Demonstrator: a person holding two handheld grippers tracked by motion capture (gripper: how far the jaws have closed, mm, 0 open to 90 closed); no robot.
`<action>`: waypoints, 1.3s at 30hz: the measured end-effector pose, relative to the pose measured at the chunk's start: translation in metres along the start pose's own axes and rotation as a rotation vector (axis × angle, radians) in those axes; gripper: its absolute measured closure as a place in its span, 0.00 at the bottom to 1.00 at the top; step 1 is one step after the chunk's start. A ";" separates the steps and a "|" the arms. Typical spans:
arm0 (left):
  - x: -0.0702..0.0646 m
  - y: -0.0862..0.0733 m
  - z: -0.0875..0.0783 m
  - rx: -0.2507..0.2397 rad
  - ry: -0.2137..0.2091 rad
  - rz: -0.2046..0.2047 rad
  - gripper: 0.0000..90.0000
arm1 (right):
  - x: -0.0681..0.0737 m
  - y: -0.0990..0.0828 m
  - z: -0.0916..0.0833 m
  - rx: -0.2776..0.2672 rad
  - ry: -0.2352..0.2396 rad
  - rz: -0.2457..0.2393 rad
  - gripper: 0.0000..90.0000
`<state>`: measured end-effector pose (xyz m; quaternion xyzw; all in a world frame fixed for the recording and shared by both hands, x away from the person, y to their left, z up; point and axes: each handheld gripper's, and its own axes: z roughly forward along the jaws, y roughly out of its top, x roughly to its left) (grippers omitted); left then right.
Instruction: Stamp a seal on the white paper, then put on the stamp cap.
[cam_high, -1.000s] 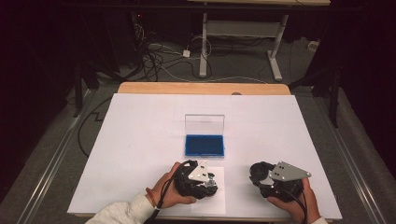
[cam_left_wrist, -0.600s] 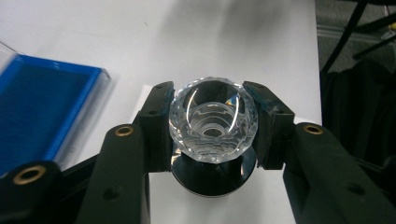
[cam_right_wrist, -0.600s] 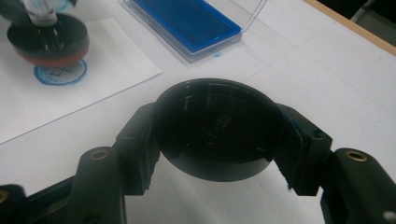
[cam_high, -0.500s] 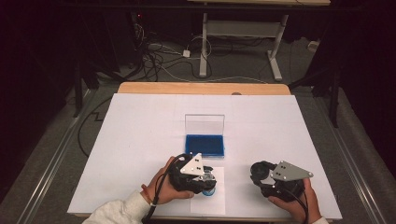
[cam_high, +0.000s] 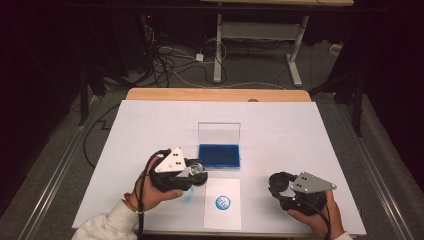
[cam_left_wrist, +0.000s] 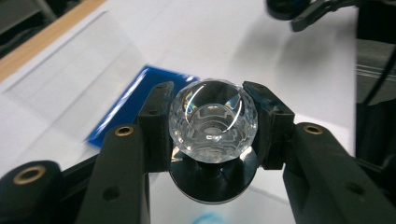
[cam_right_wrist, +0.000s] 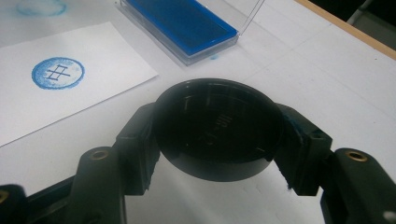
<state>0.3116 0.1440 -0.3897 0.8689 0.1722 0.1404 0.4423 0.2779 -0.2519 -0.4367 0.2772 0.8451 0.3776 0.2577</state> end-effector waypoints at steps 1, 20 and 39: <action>0.002 -0.003 -0.003 0.002 0.014 -0.010 0.60 | 0.000 0.000 0.000 -0.001 0.001 -0.002 0.43; 0.015 -0.033 -0.019 0.023 0.088 -0.077 0.60 | -0.002 0.003 0.008 0.006 0.013 0.000 0.43; 0.013 -0.034 -0.021 0.017 0.081 -0.083 0.60 | -0.002 0.005 0.013 0.015 0.027 -0.009 0.43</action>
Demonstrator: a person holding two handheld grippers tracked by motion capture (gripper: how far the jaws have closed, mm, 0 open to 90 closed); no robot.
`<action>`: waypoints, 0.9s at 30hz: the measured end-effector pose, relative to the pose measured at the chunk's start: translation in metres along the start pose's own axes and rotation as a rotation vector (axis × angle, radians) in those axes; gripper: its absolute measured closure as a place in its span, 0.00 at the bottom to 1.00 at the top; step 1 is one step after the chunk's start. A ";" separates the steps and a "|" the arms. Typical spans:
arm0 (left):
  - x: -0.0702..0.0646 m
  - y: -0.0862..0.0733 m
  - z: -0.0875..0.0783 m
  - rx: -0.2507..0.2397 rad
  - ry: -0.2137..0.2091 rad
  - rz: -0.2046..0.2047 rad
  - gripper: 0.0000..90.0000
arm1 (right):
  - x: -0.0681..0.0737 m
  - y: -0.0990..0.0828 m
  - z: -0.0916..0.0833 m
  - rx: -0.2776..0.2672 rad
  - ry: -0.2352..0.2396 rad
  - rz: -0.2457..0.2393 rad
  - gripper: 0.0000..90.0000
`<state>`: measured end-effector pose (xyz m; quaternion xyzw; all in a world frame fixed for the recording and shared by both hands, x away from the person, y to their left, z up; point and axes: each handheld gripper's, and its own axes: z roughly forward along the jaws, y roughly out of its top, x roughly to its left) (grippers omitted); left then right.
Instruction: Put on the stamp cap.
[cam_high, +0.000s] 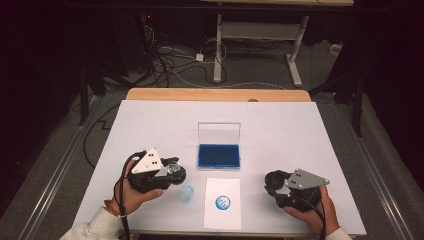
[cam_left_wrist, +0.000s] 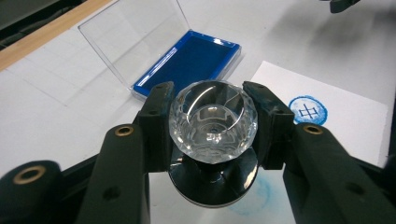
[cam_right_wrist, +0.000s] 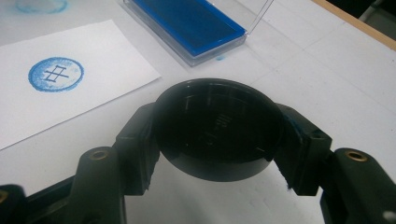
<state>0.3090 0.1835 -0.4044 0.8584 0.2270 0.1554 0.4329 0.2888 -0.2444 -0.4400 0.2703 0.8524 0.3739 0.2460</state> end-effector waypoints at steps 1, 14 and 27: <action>0.000 0.000 0.000 0.002 0.001 0.000 0.60 | 0.000 0.000 0.001 0.001 0.002 -0.004 0.43; -0.001 0.004 -0.001 -0.020 -0.002 0.000 0.60 | 0.001 -0.002 -0.001 -0.004 0.006 0.007 0.43; -0.001 0.012 0.000 -0.042 -0.006 0.000 0.60 | 0.006 0.005 0.004 -0.007 0.028 -0.010 0.43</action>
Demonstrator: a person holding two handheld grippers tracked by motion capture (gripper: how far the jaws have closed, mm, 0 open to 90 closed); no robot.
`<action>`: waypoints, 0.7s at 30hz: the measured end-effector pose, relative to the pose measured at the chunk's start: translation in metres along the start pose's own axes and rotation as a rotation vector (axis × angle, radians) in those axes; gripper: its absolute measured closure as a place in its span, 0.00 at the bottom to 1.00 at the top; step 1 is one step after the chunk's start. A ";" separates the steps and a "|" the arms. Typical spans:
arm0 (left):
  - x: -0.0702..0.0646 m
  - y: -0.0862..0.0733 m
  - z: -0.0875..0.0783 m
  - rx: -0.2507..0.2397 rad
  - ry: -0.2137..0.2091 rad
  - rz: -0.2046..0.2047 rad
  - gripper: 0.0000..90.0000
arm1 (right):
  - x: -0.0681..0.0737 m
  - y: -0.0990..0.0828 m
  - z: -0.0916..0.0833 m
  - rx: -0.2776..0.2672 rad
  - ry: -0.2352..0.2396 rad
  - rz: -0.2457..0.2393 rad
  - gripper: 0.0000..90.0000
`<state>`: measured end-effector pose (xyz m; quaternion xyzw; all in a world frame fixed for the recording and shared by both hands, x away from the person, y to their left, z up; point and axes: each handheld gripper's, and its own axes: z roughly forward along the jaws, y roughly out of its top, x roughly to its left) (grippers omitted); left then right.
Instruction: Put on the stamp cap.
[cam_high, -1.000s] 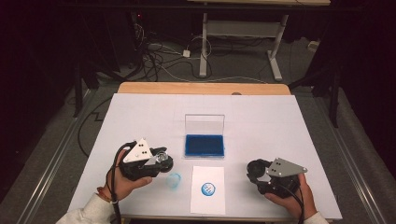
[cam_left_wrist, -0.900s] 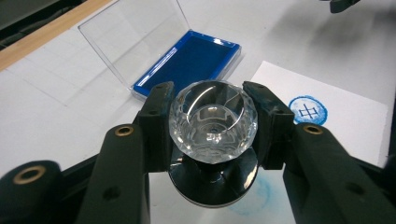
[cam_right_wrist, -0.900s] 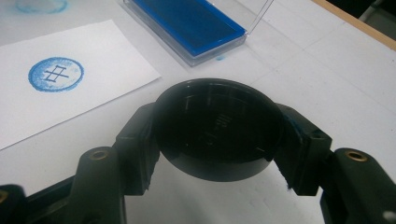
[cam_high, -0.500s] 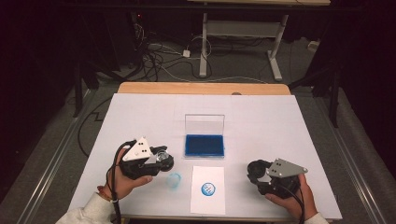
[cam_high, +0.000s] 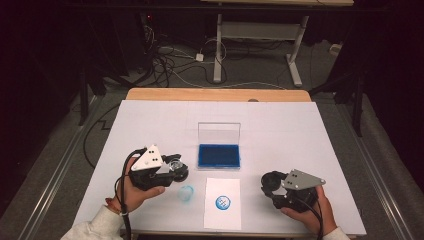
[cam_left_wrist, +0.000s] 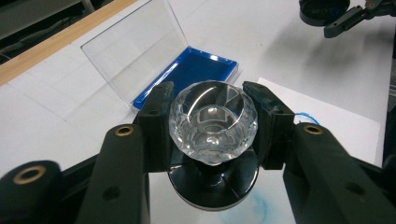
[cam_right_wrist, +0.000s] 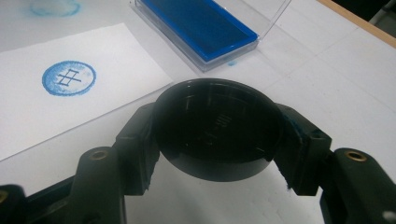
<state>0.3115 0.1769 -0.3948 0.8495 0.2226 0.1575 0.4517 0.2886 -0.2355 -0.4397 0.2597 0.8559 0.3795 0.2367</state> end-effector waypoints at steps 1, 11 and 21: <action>0.000 0.001 0.000 -0.002 -0.001 0.001 0.60 | 0.000 0.001 0.000 -0.002 0.005 0.003 0.43; 0.000 0.012 0.001 -0.030 -0.018 0.011 0.60 | 0.003 0.015 0.012 -0.013 0.031 -0.009 0.43; -0.001 0.020 0.005 -0.048 -0.021 0.016 0.60 | 0.007 0.036 0.027 -0.041 0.056 -0.012 0.43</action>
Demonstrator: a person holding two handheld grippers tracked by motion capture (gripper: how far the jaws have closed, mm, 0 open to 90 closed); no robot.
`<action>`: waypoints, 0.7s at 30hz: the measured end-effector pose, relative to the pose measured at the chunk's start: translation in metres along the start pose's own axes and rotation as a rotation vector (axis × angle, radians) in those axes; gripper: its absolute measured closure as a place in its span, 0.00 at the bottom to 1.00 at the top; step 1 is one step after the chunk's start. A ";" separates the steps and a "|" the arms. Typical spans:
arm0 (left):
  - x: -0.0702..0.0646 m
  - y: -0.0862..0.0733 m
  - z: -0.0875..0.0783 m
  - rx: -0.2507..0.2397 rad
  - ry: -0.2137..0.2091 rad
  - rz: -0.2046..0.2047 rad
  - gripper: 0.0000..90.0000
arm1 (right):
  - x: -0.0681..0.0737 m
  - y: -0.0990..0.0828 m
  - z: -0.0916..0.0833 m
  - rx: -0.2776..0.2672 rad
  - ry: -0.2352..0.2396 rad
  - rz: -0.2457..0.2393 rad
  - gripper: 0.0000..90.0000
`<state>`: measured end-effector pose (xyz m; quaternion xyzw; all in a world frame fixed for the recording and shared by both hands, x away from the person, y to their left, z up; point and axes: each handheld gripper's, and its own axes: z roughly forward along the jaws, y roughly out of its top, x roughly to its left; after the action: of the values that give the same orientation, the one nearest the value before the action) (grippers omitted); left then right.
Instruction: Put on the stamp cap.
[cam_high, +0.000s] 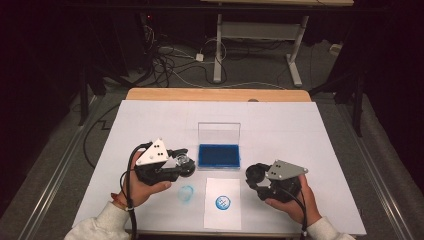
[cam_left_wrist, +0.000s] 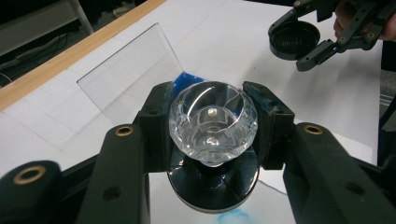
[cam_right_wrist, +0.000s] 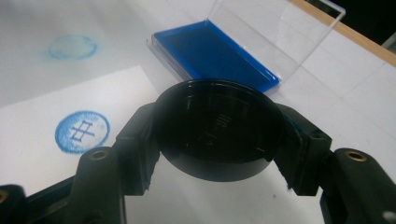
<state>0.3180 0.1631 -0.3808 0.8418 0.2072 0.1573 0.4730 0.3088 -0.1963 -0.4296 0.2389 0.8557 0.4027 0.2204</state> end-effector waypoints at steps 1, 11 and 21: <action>0.000 0.000 0.000 0.000 -0.002 0.001 0.60 | 0.000 0.002 0.002 0.001 0.006 -0.007 0.43; -0.001 0.004 0.007 0.006 -0.003 0.005 0.61 | 0.010 0.016 0.018 0.001 0.046 -0.026 0.43; -0.002 0.008 0.010 -0.008 -0.013 0.009 0.60 | 0.017 0.026 0.031 -0.007 0.068 -0.047 0.43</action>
<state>0.3221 0.1509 -0.3791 0.8418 0.1995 0.1549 0.4770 0.3196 -0.1532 -0.4299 0.2041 0.8667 0.4083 0.2012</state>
